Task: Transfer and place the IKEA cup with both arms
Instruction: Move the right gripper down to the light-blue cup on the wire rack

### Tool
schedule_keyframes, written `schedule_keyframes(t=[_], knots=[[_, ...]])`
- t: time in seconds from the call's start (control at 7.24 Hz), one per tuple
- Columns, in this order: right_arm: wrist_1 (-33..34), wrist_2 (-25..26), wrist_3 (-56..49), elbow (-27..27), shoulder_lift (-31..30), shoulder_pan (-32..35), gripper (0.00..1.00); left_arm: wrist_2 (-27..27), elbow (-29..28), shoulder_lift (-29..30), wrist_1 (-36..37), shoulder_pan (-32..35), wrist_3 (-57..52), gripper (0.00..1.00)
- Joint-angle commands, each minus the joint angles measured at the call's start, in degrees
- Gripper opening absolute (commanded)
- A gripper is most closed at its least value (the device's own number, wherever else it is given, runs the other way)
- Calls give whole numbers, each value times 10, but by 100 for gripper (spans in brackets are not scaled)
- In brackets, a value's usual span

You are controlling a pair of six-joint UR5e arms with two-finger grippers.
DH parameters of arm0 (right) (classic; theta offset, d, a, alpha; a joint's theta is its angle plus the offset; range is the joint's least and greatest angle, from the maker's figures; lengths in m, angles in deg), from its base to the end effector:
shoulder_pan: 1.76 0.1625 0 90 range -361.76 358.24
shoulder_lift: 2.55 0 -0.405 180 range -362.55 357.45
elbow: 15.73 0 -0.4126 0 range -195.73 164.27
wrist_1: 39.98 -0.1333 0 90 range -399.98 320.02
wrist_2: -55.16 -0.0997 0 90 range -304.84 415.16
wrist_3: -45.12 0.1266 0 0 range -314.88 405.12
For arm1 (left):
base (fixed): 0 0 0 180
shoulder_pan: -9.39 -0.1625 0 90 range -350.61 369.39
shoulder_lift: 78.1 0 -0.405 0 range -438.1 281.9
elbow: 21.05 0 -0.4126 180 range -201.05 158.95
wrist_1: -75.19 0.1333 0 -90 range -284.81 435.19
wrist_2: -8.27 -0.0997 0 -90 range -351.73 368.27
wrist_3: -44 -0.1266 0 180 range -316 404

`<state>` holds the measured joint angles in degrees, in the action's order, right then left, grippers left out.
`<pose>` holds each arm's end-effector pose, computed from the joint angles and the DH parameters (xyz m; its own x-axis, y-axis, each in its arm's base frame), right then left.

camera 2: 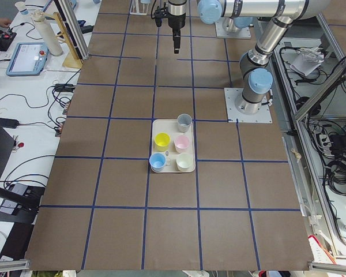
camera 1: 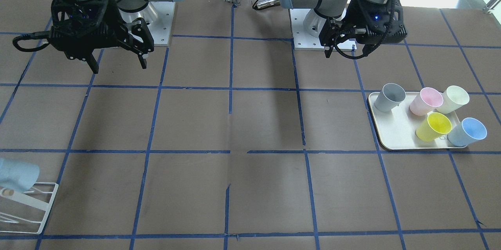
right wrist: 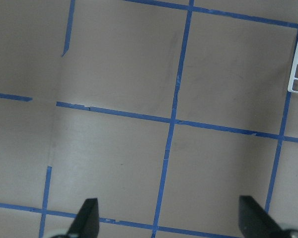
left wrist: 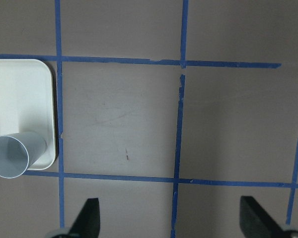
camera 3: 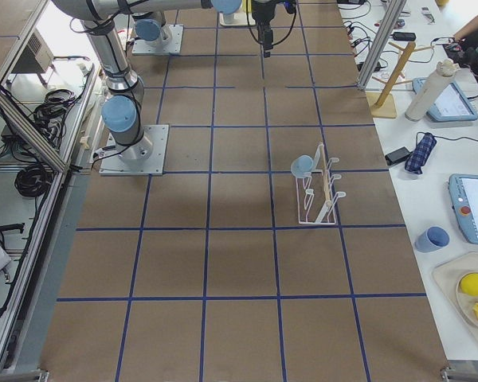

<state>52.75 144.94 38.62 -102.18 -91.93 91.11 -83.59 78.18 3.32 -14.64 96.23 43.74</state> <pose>0.1601 -0.5208 0.4724 -0.9867 -0.1626 0.0074 -0.1626 0.9818 -0.0984 -0.1041 -0.4572 0.4309 -0.9982 -0.0503 -0.0324 -0.0506 0.9987 0.0085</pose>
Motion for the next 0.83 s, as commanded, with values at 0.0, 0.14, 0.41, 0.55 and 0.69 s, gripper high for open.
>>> schedule_keyframes(t=[0.0, 0.14, 0.41, 0.55, 0.69], knots=[[0, 0, 0, 0, 0, -1, 100, -1, 0, 0, -1, 0, 0, 100], [0, 0, 1, 0, 0, 0, 100, -1, 0, 1, -1, 0, 0, 100], [4, 0, -6, 2, 2, -14, 100, -1, 5, 1, -1, 0, 0, 100], [7, 1, -6, 2, 3, -49, 100, -5, 9, 0, -1, 0, 0, 100], [6, 6, -22, 2, 7, -109, 100, -7, 9, -4, -6, 0, 0, 100]])
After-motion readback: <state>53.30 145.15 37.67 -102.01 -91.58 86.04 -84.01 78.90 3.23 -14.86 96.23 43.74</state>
